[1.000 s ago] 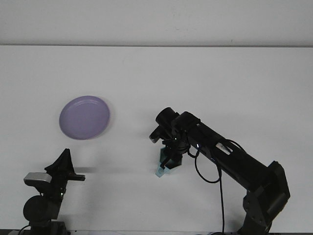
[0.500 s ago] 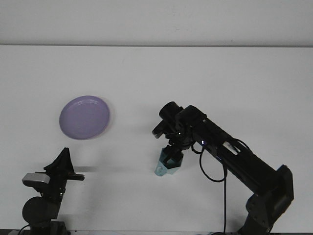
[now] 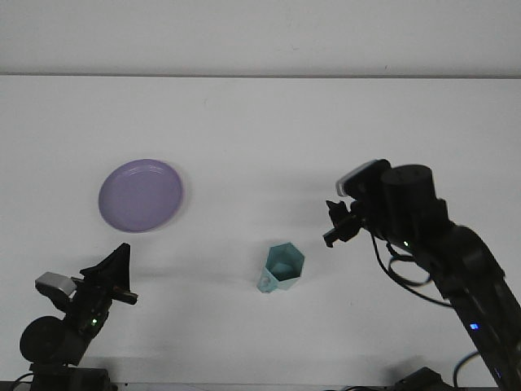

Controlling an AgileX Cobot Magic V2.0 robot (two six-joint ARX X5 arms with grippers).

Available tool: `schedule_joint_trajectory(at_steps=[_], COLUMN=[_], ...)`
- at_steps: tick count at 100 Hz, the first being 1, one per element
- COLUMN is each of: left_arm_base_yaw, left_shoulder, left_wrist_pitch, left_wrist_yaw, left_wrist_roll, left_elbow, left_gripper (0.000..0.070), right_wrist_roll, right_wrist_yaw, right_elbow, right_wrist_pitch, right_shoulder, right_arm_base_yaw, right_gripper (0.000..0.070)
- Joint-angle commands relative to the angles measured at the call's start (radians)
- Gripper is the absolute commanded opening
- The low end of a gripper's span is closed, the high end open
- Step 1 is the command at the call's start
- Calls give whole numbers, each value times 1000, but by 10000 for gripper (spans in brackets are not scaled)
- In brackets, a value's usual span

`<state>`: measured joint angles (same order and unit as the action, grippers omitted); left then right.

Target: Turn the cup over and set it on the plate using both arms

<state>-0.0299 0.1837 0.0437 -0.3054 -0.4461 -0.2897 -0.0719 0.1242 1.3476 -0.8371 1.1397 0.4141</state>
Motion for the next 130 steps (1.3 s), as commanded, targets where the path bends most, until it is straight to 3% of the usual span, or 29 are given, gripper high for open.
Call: schedule_joint_trajectory(at_steps=[1, 25, 53, 58, 67, 73, 86, 100, 130], left_arm_base_yaw=[-6, -76, -263, -299, -359, -397, -483, -566, -692], left_shoulder=[63, 386, 775, 840, 959, 1037, 1207, 1372, 1619], left_wrist_pitch=[-6, -159, -452, -499, -581, -640, -764, -868, -959], left_wrist_yaw=[-39, -101, -109, -108, -107, -107, -105, -58, -23], left_wrist_roll=[-12, 59, 232, 257, 296, 325, 360, 372, 384], left_elbow=[-69, -365, -710, -764, -858, -922, -1062, -1196, -1356], left_gripper=[12, 12, 24, 86, 281, 339, 356, 470, 475], right_wrist_roll=[52, 106, 110, 111, 129, 129, 129, 128, 128], right_wrist_yaw=[-8, -90, -197, -211, -230, -230, -229, -229, -229], right_elbow=[-126, -540, -801, -824, -836, -836, -836, -836, -836], right_wrist_pitch=[95, 340, 419, 418, 433, 435, 433, 433, 439], right_shoulder=[-93, -490, -808, -843, -880, -888, -890, -890, -890], right_arm_base_yaw=[-18, -102, -128, -129, -128, -128, -128, -128, -128], right_gripper=[307, 307, 307, 307, 308, 307, 307, 307, 307])
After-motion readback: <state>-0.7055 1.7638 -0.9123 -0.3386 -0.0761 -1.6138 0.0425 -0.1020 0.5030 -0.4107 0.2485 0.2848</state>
